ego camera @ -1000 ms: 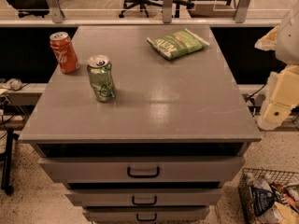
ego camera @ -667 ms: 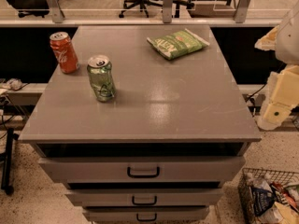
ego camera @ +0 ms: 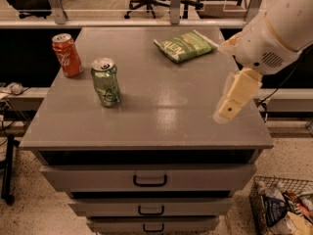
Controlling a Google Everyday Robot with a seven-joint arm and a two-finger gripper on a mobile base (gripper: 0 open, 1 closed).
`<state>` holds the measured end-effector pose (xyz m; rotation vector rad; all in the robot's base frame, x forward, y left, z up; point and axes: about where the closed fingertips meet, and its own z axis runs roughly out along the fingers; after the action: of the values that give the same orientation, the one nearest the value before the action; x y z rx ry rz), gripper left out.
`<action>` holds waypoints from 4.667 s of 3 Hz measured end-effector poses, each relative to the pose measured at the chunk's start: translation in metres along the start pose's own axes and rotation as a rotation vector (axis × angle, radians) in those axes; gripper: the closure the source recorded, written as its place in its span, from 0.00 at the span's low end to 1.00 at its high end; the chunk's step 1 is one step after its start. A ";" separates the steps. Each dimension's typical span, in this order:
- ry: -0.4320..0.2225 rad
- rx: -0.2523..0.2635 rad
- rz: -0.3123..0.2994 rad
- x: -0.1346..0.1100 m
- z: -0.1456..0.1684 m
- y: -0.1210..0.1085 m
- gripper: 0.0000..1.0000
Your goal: Knock green can over
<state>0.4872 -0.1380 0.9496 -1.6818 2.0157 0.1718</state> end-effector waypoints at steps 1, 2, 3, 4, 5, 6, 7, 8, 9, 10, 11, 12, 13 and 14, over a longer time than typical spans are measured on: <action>-0.199 -0.037 -0.012 -0.048 0.043 -0.017 0.00; -0.377 -0.119 -0.004 -0.093 0.085 -0.012 0.00; -0.545 -0.192 0.008 -0.134 0.120 0.001 0.00; -0.682 -0.207 0.004 -0.168 0.143 0.007 0.00; -0.791 -0.186 -0.003 -0.202 0.165 0.006 0.00; -0.837 -0.178 0.003 -0.217 0.179 0.006 0.00; -0.840 -0.180 0.018 -0.224 0.197 0.007 0.16; -0.840 -0.164 0.041 -0.219 0.205 0.002 0.39; -0.839 -0.120 0.070 -0.208 0.198 -0.014 0.63; -0.826 -0.062 0.064 -0.195 0.176 -0.034 0.86; -0.751 0.004 -0.004 -0.182 0.144 -0.060 1.00; -0.557 0.045 -0.107 -0.142 0.122 -0.085 1.00; -0.361 0.031 -0.194 -0.105 0.115 -0.095 1.00; -0.160 -0.010 -0.283 -0.070 0.118 -0.090 1.00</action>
Offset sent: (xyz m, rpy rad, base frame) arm 0.0612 0.1894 -0.0475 0.6260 0.0827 0.2357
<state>0.6150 -0.0490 0.8990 -1.8741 1.6452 0.2094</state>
